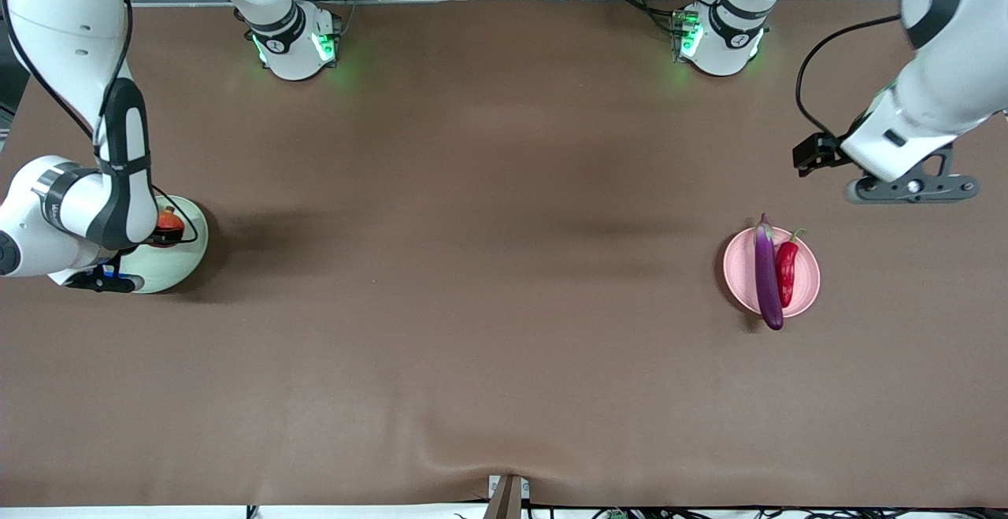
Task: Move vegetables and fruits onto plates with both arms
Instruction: 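Lower the red apple onto the green plate and open the right gripper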
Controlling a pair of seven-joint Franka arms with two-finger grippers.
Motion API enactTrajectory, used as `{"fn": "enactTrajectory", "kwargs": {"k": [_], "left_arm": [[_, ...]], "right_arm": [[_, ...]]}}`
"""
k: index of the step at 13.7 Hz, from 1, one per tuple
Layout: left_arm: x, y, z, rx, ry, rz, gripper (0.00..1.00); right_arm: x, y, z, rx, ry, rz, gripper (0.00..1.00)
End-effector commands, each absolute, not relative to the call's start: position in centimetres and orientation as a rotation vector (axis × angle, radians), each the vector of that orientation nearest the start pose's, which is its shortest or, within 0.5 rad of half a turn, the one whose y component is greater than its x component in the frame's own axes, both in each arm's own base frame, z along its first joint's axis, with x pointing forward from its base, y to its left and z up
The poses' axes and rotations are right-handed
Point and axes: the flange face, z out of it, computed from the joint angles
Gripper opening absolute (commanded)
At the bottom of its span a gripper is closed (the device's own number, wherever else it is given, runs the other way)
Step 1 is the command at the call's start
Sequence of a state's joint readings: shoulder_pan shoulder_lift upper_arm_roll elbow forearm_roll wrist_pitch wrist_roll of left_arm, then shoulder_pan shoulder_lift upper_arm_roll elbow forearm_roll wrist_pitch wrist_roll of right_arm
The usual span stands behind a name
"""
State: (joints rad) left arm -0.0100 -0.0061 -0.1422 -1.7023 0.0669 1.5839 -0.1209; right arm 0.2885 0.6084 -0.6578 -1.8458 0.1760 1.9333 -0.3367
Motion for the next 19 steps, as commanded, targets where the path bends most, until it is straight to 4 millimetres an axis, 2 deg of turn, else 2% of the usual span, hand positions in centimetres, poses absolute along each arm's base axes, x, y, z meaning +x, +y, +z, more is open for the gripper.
{"fn": "enactTrajectory", "kwargs": {"k": [1,3,5,6,7,9,11,12,13,14,16,17,19], "left_arm": [[53.7,-6.8,61.2,-3.108,0.032,0.168,1.0],[53.3,-6.3,63.6,-3.138,0.021,0.146,1.0],[52.3,-5.7,65.4,-3.138,0.0,0.128,1.0],[51.8,-5.6,66.2,-3.14,-0.012,0.112,1.0],[51.5,-5.7,66.4,-3.138,-0.022,0.121,1.0],[51.3,-5.8,66.2,-3.135,-0.024,0.145,1.0],[51.3,-5.9,66.2,-3.134,-0.022,0.147,1.0],[51.3,-5.9,66.2,-3.134,-0.024,0.147,1.0],[51.4,-5.6,66.2,-3.135,-0.029,0.147,1.0],[51.4,-5.5,66.2,-3.134,-0.032,0.145,1.0],[51.6,-5.2,65.9,-3.13,-0.047,0.153,1.0],[51.6,-5.1,65.8,-3.121,-0.072,0.156,1.0],[51.8,-5.2,66.0,-3.117,-0.1,0.124,1.0]], "right_arm": [[56.5,-19.2,23.0,-3.097,0.152,0.659,0.99],[56.9,-18.7,23.4,-3.069,0.159,0.664,1.0],[58.7,-16.8,26.1,-3.0,0.153,0.652,1.0],[60.3,-15.4,28.6,-2.969,0.131,0.633,1.0],[61.9,-13.2,31.0,-2.932,0.079,0.636,1.0],[64.9,-9.6,37.6,-2.92,-0.043,0.548,1.0],[66.9,-6.2,44.3,-2.924,-0.191,0.464,1.0],[67.3,-5.1,47.3,-2.92,-0.246,0.43,1.0],[67.4,-5.3,49.4,-2.912,-0.267,0.397,1.0],[67.0,-4.9,50.3,-2.901,-0.281,0.405,1.0],[65.3,-3.9,56.4,-2.915,-0.332,0.288,1.0],[64.2,-3.0,58.8,-2.902,-0.371,0.258,1.0],[61.7,-2.9,63.0,-2.926,-0.356,0.223,1.0]]}}
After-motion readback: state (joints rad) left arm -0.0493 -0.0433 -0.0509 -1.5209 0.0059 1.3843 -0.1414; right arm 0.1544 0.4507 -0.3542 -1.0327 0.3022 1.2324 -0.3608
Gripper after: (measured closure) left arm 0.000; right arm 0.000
